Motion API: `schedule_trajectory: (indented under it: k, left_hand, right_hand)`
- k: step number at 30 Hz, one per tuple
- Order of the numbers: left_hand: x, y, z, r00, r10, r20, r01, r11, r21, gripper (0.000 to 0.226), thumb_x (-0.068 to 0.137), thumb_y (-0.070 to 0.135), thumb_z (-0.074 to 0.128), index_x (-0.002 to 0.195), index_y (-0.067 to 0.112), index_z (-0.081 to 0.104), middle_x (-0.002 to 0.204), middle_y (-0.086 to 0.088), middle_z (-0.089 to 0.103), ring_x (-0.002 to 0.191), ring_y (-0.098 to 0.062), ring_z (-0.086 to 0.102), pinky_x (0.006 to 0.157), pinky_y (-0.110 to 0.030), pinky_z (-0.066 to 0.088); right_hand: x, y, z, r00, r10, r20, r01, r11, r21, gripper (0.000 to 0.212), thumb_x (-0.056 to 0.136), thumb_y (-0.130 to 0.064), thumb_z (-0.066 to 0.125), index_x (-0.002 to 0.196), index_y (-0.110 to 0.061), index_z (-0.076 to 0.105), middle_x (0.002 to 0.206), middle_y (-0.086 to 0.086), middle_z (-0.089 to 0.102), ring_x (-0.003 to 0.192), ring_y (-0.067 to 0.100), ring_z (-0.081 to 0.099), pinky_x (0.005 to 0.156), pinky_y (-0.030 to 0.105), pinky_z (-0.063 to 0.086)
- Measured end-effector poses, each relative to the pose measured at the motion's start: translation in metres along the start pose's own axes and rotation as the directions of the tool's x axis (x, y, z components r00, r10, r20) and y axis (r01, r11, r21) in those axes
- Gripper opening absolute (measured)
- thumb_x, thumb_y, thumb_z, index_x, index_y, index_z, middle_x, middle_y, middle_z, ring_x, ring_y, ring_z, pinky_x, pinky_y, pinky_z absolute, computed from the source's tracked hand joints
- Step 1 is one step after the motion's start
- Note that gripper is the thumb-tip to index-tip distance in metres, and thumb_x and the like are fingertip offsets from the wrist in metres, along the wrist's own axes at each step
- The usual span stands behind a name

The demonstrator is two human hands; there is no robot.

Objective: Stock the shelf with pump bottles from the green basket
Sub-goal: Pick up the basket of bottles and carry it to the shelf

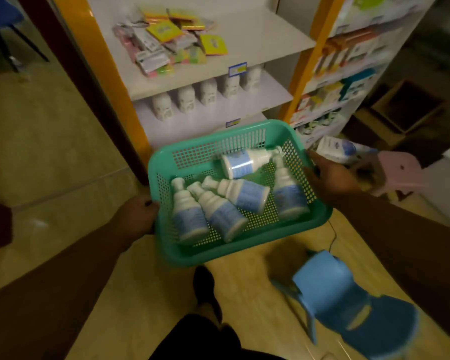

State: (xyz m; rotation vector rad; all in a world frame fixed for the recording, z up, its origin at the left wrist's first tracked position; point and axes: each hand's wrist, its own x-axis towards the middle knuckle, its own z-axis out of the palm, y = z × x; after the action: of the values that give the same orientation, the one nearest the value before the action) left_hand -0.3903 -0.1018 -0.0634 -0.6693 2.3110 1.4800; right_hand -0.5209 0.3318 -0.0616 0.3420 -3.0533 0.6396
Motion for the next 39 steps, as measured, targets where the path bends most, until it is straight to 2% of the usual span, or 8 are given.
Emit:
schedule_trajectory:
  k: [4,8,13,19,23,29,34,39]
  left_hand:
    - [0.049,0.033,0.023,0.991,-0.031,0.131,0.033,0.999,-0.011,0.025,0.099,0.020,0.053,0.101,0.001,0.069,0.096,-0.020,0.072,0.086,-0.037,0.071,0.070,-0.046,0.061]
    - [0.096,0.068,0.036,0.972,-0.027,0.235,0.022,0.999,0.024,0.020,0.099,0.015,0.054,0.103,-0.001,0.066,0.096,-0.022,0.070,0.065,-0.021,0.072,0.051,-0.029,0.058]
    - [0.147,0.098,0.047,0.965,-0.061,0.256,0.022,0.988,0.152,0.022,0.097,0.018,0.058,0.100,0.000,0.069,0.092,-0.023,0.072,0.085,-0.039,0.071,0.072,-0.046,0.061]
    - [0.192,0.120,0.057,0.959,-0.099,0.267,0.003,0.941,0.338,0.024,0.094,0.026,0.061,0.084,0.007,0.072,0.073,-0.011,0.073,0.060,-0.018,0.072,0.045,-0.021,0.052]
    - [0.205,0.122,0.062,0.958,-0.102,0.267,-0.005,0.927,0.375,0.031,0.095,0.025,0.061,0.068,0.013,0.065,0.057,-0.003,0.064,0.046,-0.012,0.062,0.045,-0.022,0.048]
    - [0.197,0.103,0.081,0.975,-0.160,0.154,0.122,0.965,0.233,0.012,0.093,0.023,0.063,0.101,0.014,0.064,0.072,-0.004,0.066,0.049,-0.007,0.060,0.046,-0.021,0.047]
    - [0.183,0.090,0.108,0.962,-0.271,-0.036,0.257,0.854,0.452,0.022,0.094,0.035,0.056,0.078,0.020,0.055,0.082,-0.001,0.064,0.067,-0.010,0.061,0.052,-0.019,0.045]
    - [0.159,0.063,0.134,0.924,-0.350,-0.152,0.378,0.782,0.496,0.022,0.097,0.039,0.047,0.091,0.017,0.051,0.102,-0.006,0.060,0.081,-0.012,0.056,0.068,-0.025,0.041]
  right_hand:
    - [0.017,0.030,-0.007,0.990,0.140,-0.020,-0.141,0.989,-0.044,0.067,0.095,-0.045,0.056,0.150,-0.014,0.033,0.133,0.023,0.059,0.111,0.043,0.062,0.088,0.046,0.050]
    - [0.039,0.049,-0.010,0.990,0.139,-0.011,-0.140,0.985,-0.102,0.061,0.095,-0.043,0.055,0.145,-0.011,0.041,0.125,0.023,0.062,0.107,0.043,0.063,0.094,0.055,0.048]
    - [0.063,0.072,-0.013,0.965,0.264,-0.004,-0.259,0.945,-0.199,0.061,0.095,-0.043,0.052,0.145,-0.012,0.037,0.120,0.026,0.063,0.115,0.047,0.054,0.095,0.057,0.045]
    - [0.099,0.102,-0.012,0.923,0.386,0.012,-0.380,0.914,-0.143,0.051,0.091,-0.058,0.049,0.128,-0.023,0.045,0.100,0.011,0.069,0.085,0.029,0.064,0.073,0.039,0.052]
    - [0.134,0.120,0.003,0.903,0.426,0.054,-0.421,0.904,-0.076,0.045,0.086,-0.068,0.046,0.102,-0.026,0.052,0.071,-0.018,0.048,0.061,-0.004,0.045,0.047,0.020,0.031]
    - [0.179,0.148,0.046,0.880,0.362,0.308,-0.368,0.929,-0.042,0.033,0.086,-0.063,0.051,0.095,-0.033,0.041,0.073,-0.011,0.057,0.060,0.004,0.056,0.045,0.023,0.037]
    - [0.205,0.162,0.059,0.874,0.205,0.442,-0.222,0.975,-0.013,0.032,0.091,-0.052,0.056,0.100,-0.024,0.043,0.077,-0.004,0.059,0.063,0.011,0.061,0.048,0.026,0.041]
    - [0.209,0.164,0.060,0.860,0.122,0.496,-0.124,0.992,-0.030,0.029,0.090,-0.050,0.058,0.093,-0.027,0.041,0.076,-0.006,0.058,0.062,0.008,0.058,0.047,0.025,0.040]
